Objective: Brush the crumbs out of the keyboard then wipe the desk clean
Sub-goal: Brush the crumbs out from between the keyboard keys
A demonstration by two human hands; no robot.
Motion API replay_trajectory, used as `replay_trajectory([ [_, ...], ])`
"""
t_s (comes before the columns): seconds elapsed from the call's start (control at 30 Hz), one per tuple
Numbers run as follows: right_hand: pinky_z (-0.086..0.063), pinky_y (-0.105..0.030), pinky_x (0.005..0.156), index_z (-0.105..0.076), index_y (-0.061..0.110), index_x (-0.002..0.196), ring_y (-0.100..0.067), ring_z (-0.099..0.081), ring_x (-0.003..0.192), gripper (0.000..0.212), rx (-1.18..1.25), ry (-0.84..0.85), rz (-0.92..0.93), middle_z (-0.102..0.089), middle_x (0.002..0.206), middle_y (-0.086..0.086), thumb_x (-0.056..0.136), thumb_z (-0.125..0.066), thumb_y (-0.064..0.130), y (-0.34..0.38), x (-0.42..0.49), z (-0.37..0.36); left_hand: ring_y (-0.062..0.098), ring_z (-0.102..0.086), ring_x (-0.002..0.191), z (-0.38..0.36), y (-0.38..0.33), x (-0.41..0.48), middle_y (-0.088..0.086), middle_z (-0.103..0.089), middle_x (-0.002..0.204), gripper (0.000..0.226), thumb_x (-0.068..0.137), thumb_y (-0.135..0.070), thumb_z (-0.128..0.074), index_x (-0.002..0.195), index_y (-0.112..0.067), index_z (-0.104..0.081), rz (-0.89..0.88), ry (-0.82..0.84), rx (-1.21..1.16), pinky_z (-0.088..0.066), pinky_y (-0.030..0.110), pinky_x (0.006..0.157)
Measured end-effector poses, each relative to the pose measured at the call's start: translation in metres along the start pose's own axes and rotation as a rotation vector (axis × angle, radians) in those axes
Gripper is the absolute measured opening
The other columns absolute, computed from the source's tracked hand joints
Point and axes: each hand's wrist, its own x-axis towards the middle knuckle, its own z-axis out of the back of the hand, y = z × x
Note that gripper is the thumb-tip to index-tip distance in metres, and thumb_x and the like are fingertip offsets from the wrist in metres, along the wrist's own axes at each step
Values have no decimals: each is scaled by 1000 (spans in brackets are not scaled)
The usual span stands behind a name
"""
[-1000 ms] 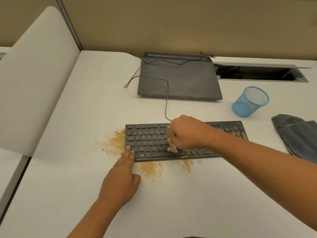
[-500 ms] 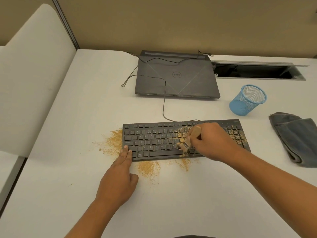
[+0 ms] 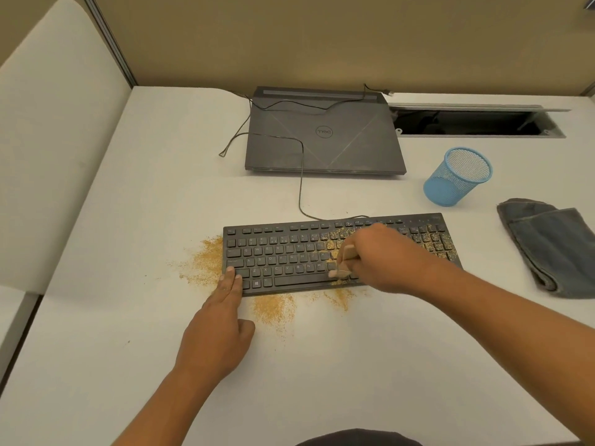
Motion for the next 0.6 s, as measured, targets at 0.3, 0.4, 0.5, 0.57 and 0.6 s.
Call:
replay_trajectory([
  [0.3, -55, -39, 64, -68, 14, 70, -18, -63, 65, 28, 70, -98, -31, -69, 72, 0, 95, -56, 21, -7, -6, -12, 9, -20, 148, -1, 1, 1, -15, 9, 159, 73, 93, -20, -47, 157, -20, -14, 0, -6, -20, -40, 27, 106],
  [0.4, -53, -32, 70, -73, 20, 83, -10, -63, 72, 19, 144, -186, -23, -70, 79, 7, 96, -59, 24, -7, -12, -11, 9, -19, 148, -1, 1, 0, -14, 9, 160, 73, 93, -20, -48, 157, -20, -13, 2, -5, -15, -40, 27, 105],
  [0.5, -49, -29, 67, -73, 19, 83, -11, -61, 73, 21, 110, -187, -15, -70, 79, 6, 97, -58, 25, -5, -11, -13, 10, -20, 148, -2, 2, 0, -15, 10, 159, 72, 93, -21, -48, 157, -19, -14, -7, -9, -10, -41, 27, 104],
  [0.57, -44, -29, 56, -68, 12, 71, -14, -57, 61, 29, 76, -141, -43, -68, 71, 1, 95, -55, 23, -4, -12, -17, 10, -21, 148, -2, 2, 1, -15, 9, 159, 72, 93, -20, -48, 157, -19, -15, -9, -8, -10, -42, 28, 103],
  [0.6, -42, -28, 52, -68, 12, 68, -13, -57, 57, 31, 77, -146, -58, -68, 69, 1, 94, -54, 21, -3, -13, -18, 10, -20, 148, -1, 3, 1, -15, 9, 158, 72, 93, -20, -48, 157, -19, -15, -9, -11, -12, -42, 27, 103],
])
